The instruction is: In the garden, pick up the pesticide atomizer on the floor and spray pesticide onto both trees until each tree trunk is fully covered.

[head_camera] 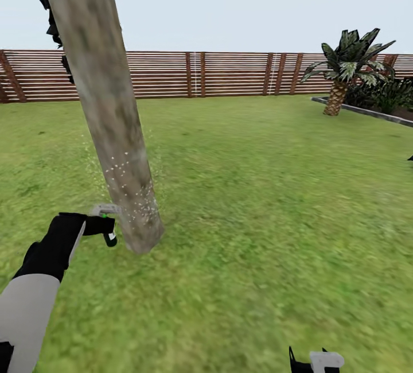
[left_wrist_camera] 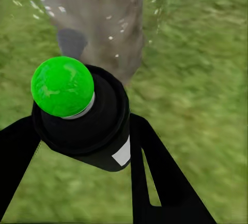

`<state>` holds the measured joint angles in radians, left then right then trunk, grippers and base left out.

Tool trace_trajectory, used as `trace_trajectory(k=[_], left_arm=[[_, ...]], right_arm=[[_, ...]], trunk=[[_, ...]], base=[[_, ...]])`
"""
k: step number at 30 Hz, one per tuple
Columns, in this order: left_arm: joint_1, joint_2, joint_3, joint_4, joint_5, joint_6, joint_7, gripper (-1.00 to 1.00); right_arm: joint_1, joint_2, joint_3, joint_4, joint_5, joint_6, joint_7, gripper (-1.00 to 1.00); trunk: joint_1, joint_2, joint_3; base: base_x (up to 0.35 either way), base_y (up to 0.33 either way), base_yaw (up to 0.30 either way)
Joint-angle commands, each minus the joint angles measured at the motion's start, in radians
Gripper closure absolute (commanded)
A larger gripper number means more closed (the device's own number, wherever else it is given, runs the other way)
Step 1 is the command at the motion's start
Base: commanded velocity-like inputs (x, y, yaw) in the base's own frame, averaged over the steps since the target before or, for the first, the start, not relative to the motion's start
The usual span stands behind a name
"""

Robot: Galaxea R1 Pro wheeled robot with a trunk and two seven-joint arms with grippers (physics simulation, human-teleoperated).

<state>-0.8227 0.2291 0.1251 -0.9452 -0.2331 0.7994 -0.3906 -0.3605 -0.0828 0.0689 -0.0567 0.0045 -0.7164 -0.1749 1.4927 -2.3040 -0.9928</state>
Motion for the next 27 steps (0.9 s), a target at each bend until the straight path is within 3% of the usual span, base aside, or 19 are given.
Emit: trace_trajectory(k=[1, 4, 6, 10, 14, 27], left_arm=[[-0.001, 0.006, 0.007, -0.002, -0.002, 0.000, 0.001, 1.00], [0.000, 0.045, 0.058, 0.003, -0.005, -0.003, -0.002, 1.00], [0.003, 0.063, 0.071, 0.012, -0.007, -0.003, -0.002, 1.00], [0.013, 0.059, 0.064, 0.012, -0.005, -0.003, -0.002, 1.00], [0.014, 0.030, 0.053, -0.001, -0.004, -0.003, -0.001, 1.00], [0.014, 0.025, 0.046, -0.004, -0.005, -0.005, 0.001, 1.00]], right_arm=[[0.000, 0.000, 0.000, 0.000, 0.000, 0.000, 0.000, -1.00], [0.000, 0.000, 0.001, 0.000, 0.000, 0.000, 0.000, -1.00], [0.000, 0.001, 0.001, 0.000, 0.000, 0.000, 0.000, -1.00], [0.000, -0.001, 0.000, 0.001, 0.000, 0.000, 0.000, -1.00], [0.000, -0.002, 0.000, 0.002, 0.000, 0.000, 0.000, -1.00], [0.000, -0.001, 0.000, 0.002, 0.000, 0.000, 0.000, -1.00]], trunk=[[0.000, 0.000, 0.000], [0.000, 0.000, 0.000], [0.000, 0.000, 0.000], [0.000, 0.000, 0.000], [0.000, 0.000, 0.000], [0.000, 0.000, 0.000]], base=[[0.000, 0.000, 0.274], [0.000, 0.000, 0.265], [0.051, 0.000, 0.101], [0.287, 0.042, 0.011], [0.288, 0.021, 0.000], [0.075, -0.261, 0.000]])
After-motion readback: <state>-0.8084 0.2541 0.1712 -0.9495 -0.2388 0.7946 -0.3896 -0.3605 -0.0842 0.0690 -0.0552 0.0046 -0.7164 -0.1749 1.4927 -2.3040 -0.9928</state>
